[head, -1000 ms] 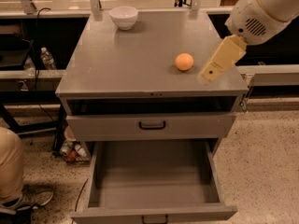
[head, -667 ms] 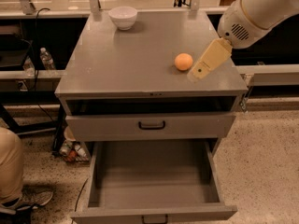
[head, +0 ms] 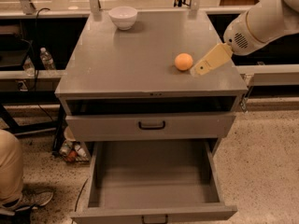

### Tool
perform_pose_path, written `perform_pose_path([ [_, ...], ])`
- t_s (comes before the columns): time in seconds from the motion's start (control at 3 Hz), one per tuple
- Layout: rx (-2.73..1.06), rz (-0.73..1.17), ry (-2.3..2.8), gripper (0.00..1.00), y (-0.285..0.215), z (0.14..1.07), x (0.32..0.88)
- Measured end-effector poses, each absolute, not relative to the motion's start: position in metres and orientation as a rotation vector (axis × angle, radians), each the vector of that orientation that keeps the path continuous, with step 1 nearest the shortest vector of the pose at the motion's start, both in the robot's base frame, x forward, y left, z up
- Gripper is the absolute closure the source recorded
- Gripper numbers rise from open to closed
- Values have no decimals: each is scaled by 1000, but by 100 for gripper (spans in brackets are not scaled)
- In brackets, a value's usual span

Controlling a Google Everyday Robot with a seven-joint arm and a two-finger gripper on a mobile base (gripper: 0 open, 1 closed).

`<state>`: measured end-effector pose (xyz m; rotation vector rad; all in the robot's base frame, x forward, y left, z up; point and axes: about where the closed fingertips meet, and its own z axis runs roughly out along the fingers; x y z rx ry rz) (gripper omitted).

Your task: Place orange into middle drawer

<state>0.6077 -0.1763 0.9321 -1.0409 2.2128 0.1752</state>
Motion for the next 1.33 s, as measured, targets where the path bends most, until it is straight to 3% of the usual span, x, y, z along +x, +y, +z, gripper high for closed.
perform_pose_path([
  [0.67, -1042, 193, 2191, 0, -176, 930, 614],
  [1.33, -1053, 168, 2126, 0, -170, 915, 656],
])
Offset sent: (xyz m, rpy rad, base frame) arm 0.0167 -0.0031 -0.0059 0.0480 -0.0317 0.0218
